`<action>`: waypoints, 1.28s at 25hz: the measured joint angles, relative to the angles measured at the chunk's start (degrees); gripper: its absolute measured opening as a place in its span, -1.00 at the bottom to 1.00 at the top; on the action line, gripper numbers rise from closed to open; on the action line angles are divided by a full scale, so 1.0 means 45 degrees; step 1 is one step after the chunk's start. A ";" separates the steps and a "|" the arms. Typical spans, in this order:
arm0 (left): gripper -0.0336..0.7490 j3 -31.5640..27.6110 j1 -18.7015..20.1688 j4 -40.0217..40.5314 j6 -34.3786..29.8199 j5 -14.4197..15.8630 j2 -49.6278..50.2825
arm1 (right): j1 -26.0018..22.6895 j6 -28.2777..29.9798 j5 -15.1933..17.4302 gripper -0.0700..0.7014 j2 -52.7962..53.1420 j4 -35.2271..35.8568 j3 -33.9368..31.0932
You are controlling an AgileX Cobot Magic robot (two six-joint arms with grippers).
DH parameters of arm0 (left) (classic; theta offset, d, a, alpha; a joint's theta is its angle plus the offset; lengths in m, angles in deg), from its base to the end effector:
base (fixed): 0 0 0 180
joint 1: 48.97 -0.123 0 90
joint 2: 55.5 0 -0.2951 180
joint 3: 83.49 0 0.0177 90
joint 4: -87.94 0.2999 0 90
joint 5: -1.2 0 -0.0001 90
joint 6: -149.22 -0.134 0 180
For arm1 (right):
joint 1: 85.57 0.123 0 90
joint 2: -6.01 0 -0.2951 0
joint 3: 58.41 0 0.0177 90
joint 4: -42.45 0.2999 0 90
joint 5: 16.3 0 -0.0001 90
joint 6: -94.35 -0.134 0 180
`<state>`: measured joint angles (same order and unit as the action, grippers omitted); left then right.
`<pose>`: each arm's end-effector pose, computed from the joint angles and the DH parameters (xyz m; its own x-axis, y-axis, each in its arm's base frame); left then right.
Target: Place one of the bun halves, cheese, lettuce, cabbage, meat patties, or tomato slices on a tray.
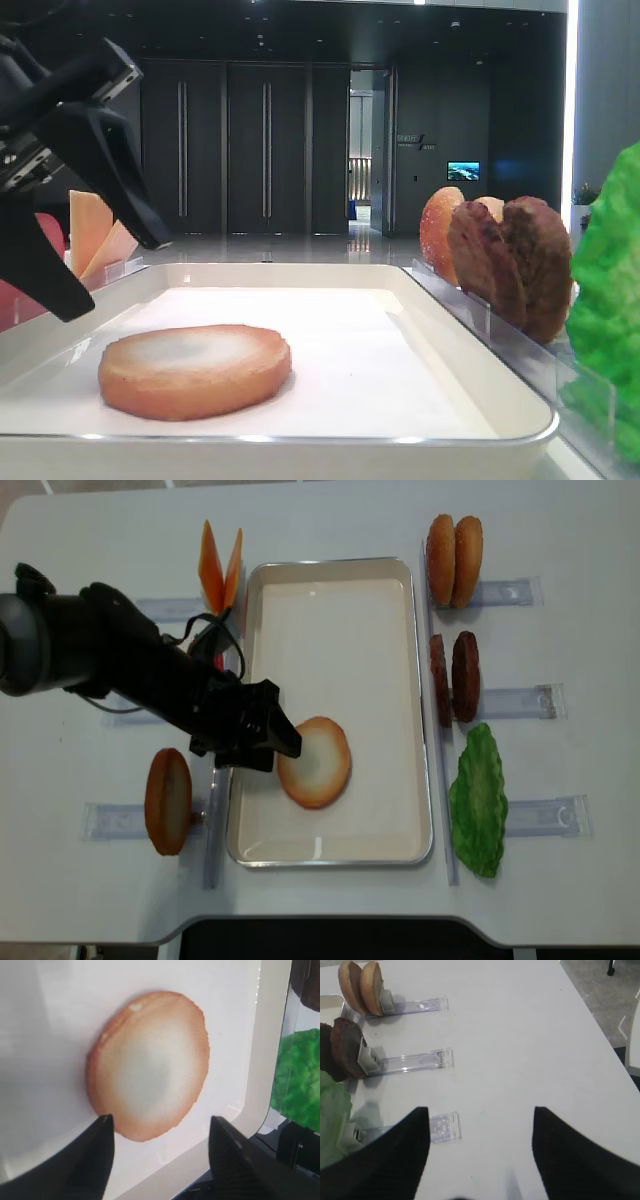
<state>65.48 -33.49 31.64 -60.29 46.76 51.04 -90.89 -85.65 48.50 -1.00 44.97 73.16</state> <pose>0.2905 -0.1631 0.0914 -0.9984 0.0341 -0.0460 0.0552 0.7835 -0.6190 0.0599 -0.0002 0.2762 -0.5000 0.0654 -0.8636 0.0678 0.9970 0.0362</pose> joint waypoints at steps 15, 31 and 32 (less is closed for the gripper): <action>0.30 0.3211 -0.0074 0.2867 0.2334 0.1559 -0.1963 | 0.0000 0.0000 0.0000 0.29 0.0000 0.0000 0.0000; 0.30 0.4370 -0.2993 0.8206 0.4310 0.3793 -0.3605 | 0.0000 0.0000 0.0000 0.29 0.0000 0.0000 0.0000; 0.30 0.4370 -0.3201 0.8683 0.4525 0.3879 -0.3649 | 0.0000 0.0000 0.0000 0.29 0.0000 0.0000 0.0000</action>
<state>85.15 -47.90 70.72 -39.93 64.21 34.62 -90.89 -85.65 48.50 -1.00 44.97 73.16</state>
